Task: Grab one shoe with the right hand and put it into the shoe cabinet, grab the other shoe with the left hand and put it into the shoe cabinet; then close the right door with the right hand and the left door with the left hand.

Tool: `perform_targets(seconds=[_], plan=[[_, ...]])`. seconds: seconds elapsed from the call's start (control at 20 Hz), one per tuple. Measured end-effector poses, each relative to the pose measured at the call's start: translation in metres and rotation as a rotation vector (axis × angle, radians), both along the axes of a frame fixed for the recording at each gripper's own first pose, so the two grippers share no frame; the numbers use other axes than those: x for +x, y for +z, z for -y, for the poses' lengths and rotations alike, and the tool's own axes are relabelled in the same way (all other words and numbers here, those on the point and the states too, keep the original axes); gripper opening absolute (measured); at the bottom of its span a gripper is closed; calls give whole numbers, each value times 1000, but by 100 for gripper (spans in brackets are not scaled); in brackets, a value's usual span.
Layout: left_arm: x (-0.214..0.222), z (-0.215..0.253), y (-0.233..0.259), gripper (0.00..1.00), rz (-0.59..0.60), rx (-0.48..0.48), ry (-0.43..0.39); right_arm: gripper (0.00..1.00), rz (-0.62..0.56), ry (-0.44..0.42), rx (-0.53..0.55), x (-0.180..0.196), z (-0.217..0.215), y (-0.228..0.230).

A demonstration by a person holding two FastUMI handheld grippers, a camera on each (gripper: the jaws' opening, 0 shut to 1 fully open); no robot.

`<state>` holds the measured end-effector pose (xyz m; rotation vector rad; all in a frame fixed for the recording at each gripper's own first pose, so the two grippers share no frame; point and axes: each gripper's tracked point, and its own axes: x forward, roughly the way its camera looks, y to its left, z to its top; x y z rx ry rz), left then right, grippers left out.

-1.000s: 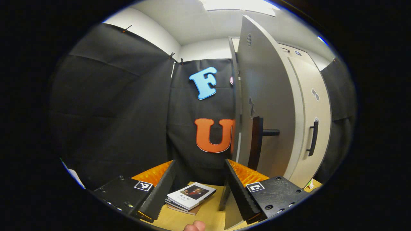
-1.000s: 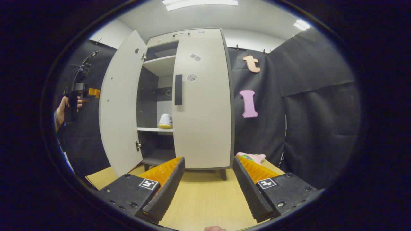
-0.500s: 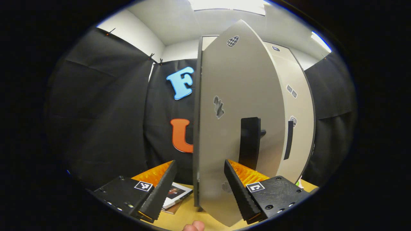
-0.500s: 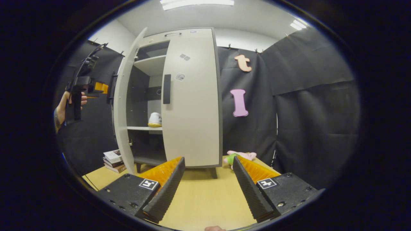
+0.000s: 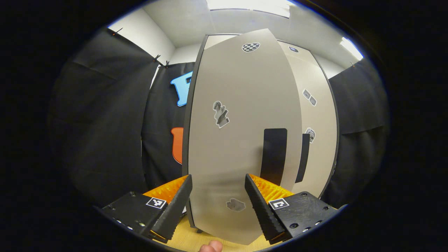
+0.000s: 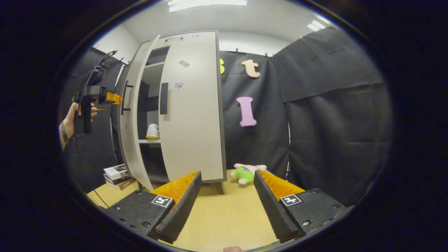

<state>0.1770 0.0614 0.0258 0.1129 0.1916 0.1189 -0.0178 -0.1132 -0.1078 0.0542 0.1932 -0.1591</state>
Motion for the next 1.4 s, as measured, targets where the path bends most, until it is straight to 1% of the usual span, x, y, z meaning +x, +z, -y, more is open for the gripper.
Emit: perform_targets(seconds=[0.05,0.3,0.4,0.55,0.7,0.75,0.8,1.0,1.1,1.2,1.4], plan=[[-4,-1,0,91,1,-1,3,97,-3,-4,-10,0,5,0],[-32,11,-4,91,0,-7,-26,97,6,-2,-10,1,9,6],[-50,20,-12,91,13,4,-48,97,12,9,-4,1,4,7],[-83,31,-35,91,16,37,-57,97,6,33,1,1,-6,6],[-111,57,-59,91,-8,54,-123,97,-3,58,-4,0,-14,5],[-121,65,-65,90,-14,59,-139,100,-4,66,-6,0,-17,5],[-130,72,-71,91,-19,63,-153,97,-7,75,-9,0,-20,5],[-164,100,-91,90,-29,63,-214,97,1,95,-13,-5,-30,9],[-181,111,-101,88,-40,47,-233,97,-2,105,-14,-7,-36,9],[-197,121,-110,88,-61,12,-248,97,-2,110,-16,-10,-39,10],[-221,123,-119,89,-74,-54,-244,97,-6,126,-10,-14,-48,7]])
